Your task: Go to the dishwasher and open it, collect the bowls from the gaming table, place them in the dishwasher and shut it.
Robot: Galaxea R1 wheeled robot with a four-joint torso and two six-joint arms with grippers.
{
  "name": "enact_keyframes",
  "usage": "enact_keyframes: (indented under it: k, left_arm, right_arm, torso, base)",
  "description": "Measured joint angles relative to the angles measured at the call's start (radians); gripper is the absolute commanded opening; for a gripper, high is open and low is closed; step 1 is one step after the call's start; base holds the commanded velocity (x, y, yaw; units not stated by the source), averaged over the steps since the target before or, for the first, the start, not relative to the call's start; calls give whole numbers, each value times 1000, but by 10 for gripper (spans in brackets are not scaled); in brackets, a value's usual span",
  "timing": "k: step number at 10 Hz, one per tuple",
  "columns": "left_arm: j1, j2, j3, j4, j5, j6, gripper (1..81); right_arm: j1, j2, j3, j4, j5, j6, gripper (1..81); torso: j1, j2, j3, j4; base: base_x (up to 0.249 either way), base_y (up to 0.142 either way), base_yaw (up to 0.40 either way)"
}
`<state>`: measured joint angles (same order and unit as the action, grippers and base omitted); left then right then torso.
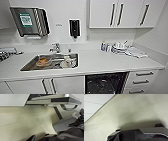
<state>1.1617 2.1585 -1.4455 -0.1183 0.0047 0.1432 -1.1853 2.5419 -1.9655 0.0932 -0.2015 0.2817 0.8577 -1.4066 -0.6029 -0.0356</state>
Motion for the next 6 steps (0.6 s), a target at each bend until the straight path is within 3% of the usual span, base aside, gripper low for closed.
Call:
enact_keyframes:
  k: [3,6]
  left_arm:
    - [70,83,-209,-12,-3,-9,811]
    - [156,200,-419,-26,-5,-10,811]
  right_arm:
    - [-65,19,-44,0,49,-61,811]
    - [-103,49,-181,0,77,-81,811]
  torso:
    - [0,0,0,0]
    - [0,0,0,0]
  base:
    - [0,0,0]
    - [0,0,0]
